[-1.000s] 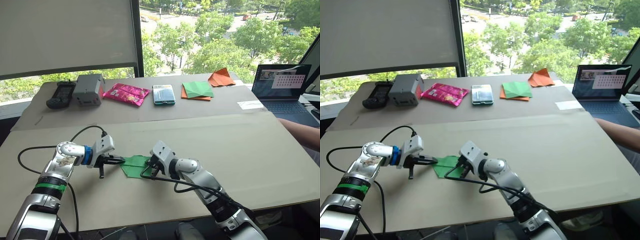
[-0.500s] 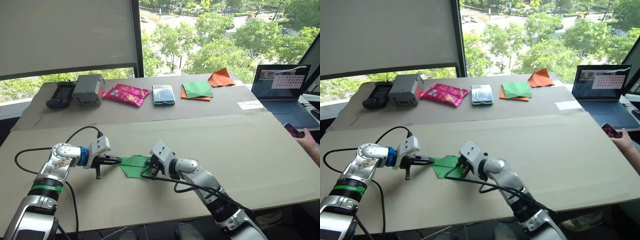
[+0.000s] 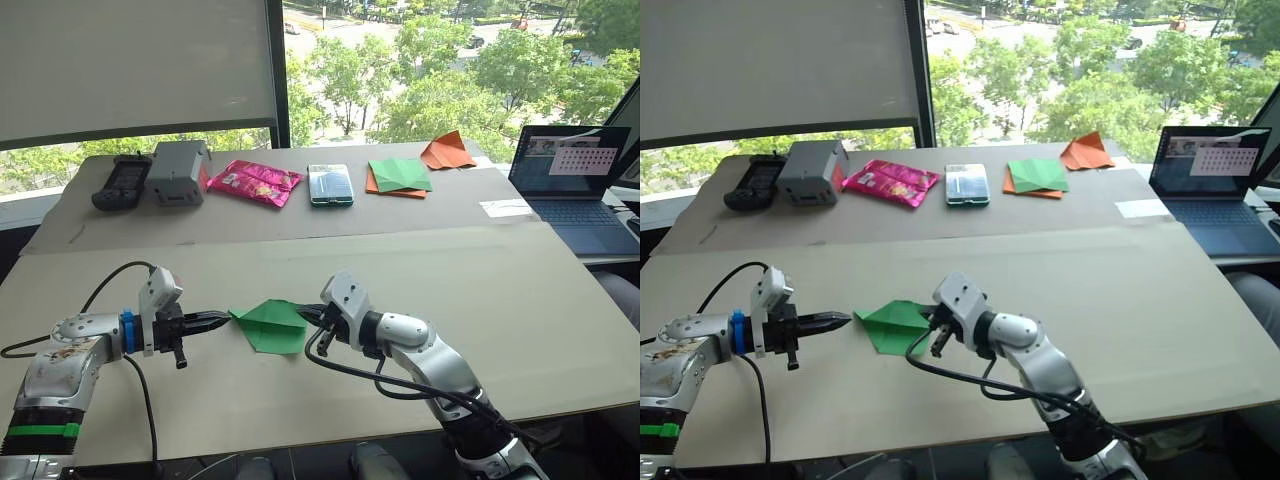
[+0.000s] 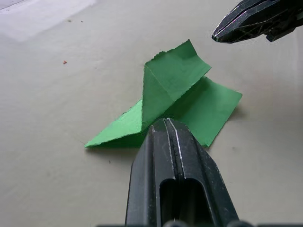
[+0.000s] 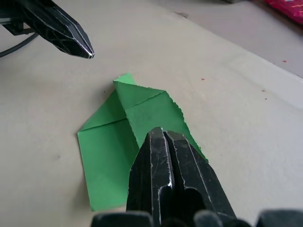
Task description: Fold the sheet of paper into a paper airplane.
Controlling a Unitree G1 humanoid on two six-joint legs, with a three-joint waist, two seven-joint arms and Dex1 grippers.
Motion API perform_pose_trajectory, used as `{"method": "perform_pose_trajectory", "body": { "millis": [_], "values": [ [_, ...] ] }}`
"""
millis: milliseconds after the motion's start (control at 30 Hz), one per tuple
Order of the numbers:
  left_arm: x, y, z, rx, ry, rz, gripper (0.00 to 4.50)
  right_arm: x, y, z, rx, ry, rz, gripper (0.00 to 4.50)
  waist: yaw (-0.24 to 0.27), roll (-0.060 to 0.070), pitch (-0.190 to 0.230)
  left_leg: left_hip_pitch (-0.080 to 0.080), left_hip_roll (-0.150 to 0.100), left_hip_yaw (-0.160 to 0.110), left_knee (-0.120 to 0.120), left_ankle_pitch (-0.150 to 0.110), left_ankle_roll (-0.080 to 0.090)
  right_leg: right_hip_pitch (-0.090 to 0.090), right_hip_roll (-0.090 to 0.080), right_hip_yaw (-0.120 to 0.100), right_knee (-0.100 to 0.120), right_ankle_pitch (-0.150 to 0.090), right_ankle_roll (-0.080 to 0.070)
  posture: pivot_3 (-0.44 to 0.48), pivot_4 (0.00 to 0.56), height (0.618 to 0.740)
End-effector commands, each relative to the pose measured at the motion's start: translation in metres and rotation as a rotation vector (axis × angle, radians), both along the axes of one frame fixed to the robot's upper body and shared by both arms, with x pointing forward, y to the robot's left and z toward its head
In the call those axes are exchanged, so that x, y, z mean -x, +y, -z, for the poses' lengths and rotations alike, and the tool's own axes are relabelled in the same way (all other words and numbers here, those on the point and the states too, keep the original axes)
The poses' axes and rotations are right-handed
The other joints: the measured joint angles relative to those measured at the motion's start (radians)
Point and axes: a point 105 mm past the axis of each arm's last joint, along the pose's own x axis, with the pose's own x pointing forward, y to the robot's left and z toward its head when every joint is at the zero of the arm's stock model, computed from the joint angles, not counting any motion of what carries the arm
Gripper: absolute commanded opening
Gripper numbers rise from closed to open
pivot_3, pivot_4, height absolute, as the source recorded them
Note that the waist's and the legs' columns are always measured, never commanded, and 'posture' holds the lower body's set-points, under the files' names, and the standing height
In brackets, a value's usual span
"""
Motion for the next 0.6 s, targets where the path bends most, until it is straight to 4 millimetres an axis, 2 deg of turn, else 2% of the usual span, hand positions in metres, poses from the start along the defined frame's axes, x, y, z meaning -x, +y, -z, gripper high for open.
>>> {"method": "perform_pose_trajectory", "body": {
  "millis": [33, 167, 367, 600],
  "values": [
    [0.001, -0.003, -0.009, 0.017, -0.034, -0.019, 0.00, -0.002, -0.009, -0.007, -0.051, 0.021, 0.032, 1.29, 0.006, -0.002, 0.003, 0.000, 0.000, 0.000, 0.000, 0.000, 0.000, 0.000, 0.000, 0.000, 0.000, 0.000, 0.000, 0.000, 0.150, 0.740],
    [0.003, -0.008, -0.007, 0.032, -0.033, -0.027, 0.00, -0.013, -0.013, 0.001, -0.056, 0.063, 0.048, 2.63, 0.017, -0.005, 0.007, 0.000, 0.000, 0.001, 0.000, 0.000, -0.001, 0.000, -0.001, 0.000, -0.001, 0.000, 0.000, 0.000, 0.150, 0.740],
    [0.004, -0.012, -0.009, 0.057, -0.041, -0.041, 0.00, -0.030, -0.013, 0.008, -0.087, 0.135, 0.040, 2.63, 0.017, -0.004, 0.009, 0.000, -0.001, 0.001, 0.000, 0.000, 0.000, 0.000, -0.001, 0.000, -0.001, 0.002, -0.001, 0.000, 0.150, 0.740],
    [0.005, -0.011, -0.010, 0.057, -0.048, -0.051, 0.00, -0.034, -0.010, 0.015, -0.126, 0.224, 0.008, 2.63, 0.016, -0.003, 0.009, 0.000, -0.001, 0.001, 0.000, 0.001, 0.000, 0.000, -0.001, 0.000, -0.001, 0.003, -0.001, 0.000, 0.150, 0.740]
  ]
}}
